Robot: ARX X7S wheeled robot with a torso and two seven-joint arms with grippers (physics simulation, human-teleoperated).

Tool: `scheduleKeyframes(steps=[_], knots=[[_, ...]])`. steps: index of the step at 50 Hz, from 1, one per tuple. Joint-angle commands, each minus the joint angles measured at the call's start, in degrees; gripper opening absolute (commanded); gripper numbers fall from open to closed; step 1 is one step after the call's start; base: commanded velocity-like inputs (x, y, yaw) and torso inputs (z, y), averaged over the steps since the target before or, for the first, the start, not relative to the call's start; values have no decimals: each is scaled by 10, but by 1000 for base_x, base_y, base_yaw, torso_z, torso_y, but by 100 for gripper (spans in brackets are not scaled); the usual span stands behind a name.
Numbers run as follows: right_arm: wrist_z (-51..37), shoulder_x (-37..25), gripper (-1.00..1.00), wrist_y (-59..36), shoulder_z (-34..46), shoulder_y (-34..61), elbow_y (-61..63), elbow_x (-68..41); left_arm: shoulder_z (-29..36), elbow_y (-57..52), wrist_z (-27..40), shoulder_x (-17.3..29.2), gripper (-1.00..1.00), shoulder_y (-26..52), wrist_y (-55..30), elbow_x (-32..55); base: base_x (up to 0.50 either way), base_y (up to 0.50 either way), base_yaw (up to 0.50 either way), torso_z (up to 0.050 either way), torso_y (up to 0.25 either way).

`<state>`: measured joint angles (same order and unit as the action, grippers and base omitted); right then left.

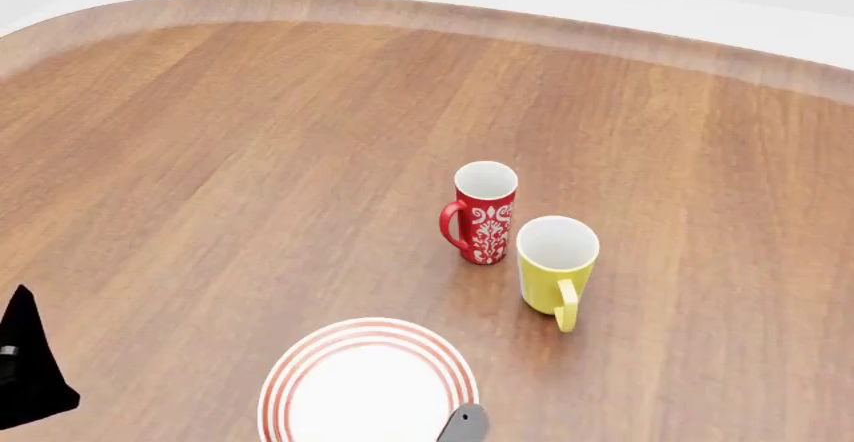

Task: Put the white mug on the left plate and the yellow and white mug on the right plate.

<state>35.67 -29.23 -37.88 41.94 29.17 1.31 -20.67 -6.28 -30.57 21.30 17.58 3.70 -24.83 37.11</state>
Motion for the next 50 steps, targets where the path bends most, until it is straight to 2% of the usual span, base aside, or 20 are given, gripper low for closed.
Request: scheduleKeyframes(steps=[1,28,45,46,50], knots=[[13,18,100,23,15,6,-51,9,2,-2,3,1,100,-2,1,2,0,0,0,0,0],[40,59,100,43,50,35,-137,28,0,-11,11,7,100,-6,0,13,0,0,0,0,0],[42,59,100,53,51,28,-152,25,-1,-17,18,10,100,-8,-1,19,0,0,0,0,0],[36,62,-100,52,43,30,-154,21,-1,-17,18,10,100,-8,-1,19,0,0,0,0,0],[37,61,-100,53,44,30,-150,20,1,-12,16,10,100,-7,2,17,0,0,0,0,0]])
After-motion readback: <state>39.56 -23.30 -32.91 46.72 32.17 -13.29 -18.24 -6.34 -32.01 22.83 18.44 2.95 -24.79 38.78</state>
